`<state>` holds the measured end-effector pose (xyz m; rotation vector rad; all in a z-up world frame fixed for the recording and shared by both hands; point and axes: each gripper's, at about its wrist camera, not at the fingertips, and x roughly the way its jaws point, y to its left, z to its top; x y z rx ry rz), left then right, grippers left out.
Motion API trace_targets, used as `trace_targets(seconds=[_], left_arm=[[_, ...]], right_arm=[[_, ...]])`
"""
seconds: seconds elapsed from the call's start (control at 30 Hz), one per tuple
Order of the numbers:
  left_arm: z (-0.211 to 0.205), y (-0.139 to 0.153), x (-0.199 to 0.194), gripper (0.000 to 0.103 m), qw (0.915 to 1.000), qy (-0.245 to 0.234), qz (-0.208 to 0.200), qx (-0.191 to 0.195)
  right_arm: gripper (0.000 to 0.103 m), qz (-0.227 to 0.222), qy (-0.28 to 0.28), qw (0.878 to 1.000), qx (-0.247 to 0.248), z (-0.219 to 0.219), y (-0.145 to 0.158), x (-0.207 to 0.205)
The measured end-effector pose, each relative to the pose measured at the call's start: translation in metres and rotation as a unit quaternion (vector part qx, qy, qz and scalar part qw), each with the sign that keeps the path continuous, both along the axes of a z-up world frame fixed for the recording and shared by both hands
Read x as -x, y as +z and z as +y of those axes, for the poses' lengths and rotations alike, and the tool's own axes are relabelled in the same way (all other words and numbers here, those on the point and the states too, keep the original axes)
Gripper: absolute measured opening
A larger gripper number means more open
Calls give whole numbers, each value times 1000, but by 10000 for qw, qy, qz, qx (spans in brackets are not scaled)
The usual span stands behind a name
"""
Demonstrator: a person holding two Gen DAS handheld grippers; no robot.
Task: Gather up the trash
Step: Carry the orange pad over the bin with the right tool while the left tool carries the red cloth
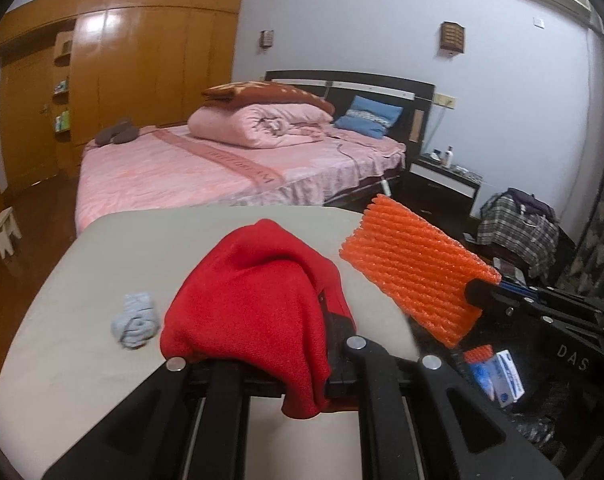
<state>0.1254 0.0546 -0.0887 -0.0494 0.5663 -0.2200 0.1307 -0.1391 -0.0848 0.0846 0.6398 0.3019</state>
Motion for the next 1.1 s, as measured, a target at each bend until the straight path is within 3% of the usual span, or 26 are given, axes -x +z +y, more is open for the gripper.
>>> trace_targets(seconds=[0.5,1.1], left_arm=[[-89,4,-2,11,9960,-870,52,178],[-205,-9,-7,11,9814,-1899,194,188]], right_arm=[[10,39,-1054,9941,253,-105,-9,33],[10,161,-1921,9809,262,-195,-29,67]])
